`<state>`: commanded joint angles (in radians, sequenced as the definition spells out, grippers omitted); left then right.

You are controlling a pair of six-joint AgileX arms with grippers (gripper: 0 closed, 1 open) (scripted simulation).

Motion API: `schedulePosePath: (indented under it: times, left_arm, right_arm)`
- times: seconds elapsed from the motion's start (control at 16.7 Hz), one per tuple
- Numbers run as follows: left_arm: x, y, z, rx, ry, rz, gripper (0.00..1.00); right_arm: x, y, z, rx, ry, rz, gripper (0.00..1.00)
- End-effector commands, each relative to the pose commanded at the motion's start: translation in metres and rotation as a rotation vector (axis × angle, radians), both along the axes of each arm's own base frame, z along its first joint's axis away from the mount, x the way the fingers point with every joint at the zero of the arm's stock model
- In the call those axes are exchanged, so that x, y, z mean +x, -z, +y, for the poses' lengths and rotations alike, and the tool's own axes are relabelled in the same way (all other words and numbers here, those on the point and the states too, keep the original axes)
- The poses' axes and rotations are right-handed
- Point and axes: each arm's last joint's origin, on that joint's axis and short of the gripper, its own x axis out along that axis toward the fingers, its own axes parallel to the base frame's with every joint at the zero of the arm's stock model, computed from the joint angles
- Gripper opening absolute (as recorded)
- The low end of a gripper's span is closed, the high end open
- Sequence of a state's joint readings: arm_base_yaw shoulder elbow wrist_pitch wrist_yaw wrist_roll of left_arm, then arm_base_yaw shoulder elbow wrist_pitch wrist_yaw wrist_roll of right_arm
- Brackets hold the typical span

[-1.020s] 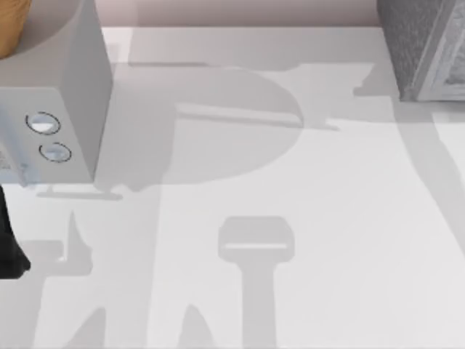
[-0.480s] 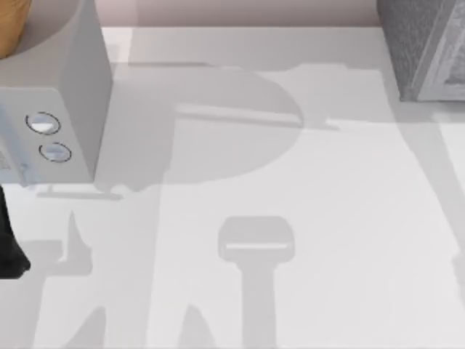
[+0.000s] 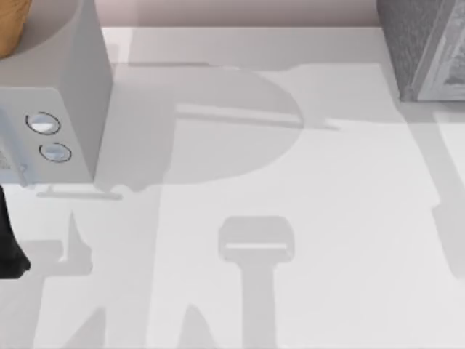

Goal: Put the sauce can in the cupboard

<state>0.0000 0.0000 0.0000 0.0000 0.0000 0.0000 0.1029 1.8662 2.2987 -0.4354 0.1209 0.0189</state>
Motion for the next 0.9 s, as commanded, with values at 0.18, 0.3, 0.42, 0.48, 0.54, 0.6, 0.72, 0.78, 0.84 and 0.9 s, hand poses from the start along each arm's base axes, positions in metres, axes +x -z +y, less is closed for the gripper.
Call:
schedulePosePath:
  times: [0.18,0.3,0.42,0.48,0.54,0.6,0.72,0.78,0.84,0.9]
  left_arm:
    - [0.0000,0.0000,0.0000,0.000,0.000,0.000,1.00]
    - [0.0000,0.0000,0.0000,0.000,0.000,0.000,1.00]
    - [0.0000,0.0000,0.0000,0.000,0.000,0.000,1.00]
    - [0.0000,0.0000,0.0000,0.000,0.000,0.000,1.00]
    - [0.0000,0.0000,0.0000,0.000,0.000,0.000,1.00]
    - [0.0000,0.0000,0.0000,0.000,0.000,0.000,1.00]
    - [0.0000,0.0000,0.0000,0.000,0.000,0.000,1.00]
    - [0.0000,0.0000,0.0000,0.000,0.000,0.000,1.00]
    - [0.0000,0.0000,0.0000,0.000,0.000,0.000,1.00]
    - [0.0000,0.0000,0.0000,0.000,0.000,0.000,1.00]
  right_arm:
    - [0.0000,0.0000,0.0000,0.000,0.000,0.000,0.00]
    - [0.0000,0.0000,0.0000,0.000,0.000,0.000,0.15]
    - [0.0000,0.0000,0.0000,0.000,0.000,0.000,0.30]
    - [0.0000,0.0000,0.0000,0.000,0.000,0.000,0.38]
    - [0.0000,0.0000,0.0000,0.000,0.000,0.000,0.45]
    - [0.0000,0.0000,0.0000,0.000,0.000,0.000,0.53]
    - [0.0000,0.0000,0.0000,0.000,0.000,0.000,0.68]
    - [0.0000,0.0000,0.0000,0.000,0.000,0.000,0.75]
    - [0.0000,0.0000,0.0000,0.000,0.000,0.000,0.83]
    - [0.0000,0.0000,0.0000,0.000,0.000,0.000,0.90]
